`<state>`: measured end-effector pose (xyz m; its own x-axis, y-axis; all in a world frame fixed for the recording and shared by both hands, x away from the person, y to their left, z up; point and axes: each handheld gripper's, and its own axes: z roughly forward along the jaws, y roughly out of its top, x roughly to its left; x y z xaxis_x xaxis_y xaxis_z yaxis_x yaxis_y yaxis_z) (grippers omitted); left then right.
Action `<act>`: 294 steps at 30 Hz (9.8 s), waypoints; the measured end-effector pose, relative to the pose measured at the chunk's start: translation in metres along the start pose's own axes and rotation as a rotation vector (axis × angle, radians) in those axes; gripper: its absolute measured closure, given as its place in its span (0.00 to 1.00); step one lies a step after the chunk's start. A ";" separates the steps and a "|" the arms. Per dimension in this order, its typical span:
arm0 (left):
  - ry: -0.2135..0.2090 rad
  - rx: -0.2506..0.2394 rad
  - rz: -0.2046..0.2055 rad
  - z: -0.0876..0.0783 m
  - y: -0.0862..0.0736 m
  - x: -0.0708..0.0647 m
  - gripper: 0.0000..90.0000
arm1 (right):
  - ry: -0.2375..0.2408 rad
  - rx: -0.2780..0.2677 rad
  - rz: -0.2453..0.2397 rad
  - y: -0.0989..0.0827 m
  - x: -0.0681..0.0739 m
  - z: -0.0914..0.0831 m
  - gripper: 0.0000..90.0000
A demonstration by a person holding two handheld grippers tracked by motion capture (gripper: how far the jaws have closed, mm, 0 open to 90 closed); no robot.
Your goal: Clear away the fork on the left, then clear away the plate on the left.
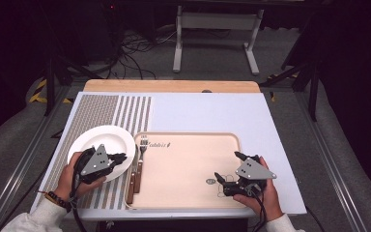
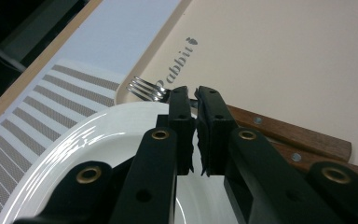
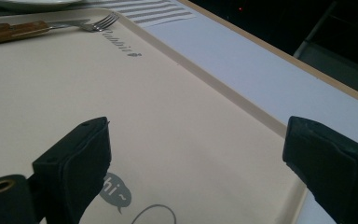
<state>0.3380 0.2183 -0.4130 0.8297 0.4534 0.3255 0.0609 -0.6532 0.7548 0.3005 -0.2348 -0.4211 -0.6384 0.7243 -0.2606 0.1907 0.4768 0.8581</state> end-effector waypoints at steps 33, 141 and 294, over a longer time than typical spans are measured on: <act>0.076 -0.024 -0.106 -0.018 -0.045 -0.020 0.09 | 0.005 -0.012 0.005 0.003 -0.002 0.005 0.09; 0.406 0.357 0.321 0.016 -0.038 -0.054 0.93 | 0.039 -0.025 -0.042 0.012 0.001 0.022 0.10; 0.049 0.038 0.668 0.110 0.082 -0.154 0.92 | -0.042 -0.063 0.018 0.008 -0.015 0.005 0.10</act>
<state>0.2762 0.0280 -0.4635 0.6698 -0.0293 0.7420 -0.4369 -0.8235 0.3619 0.3156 -0.2393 -0.4129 -0.6034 0.7531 -0.2621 0.1534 0.4321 0.8887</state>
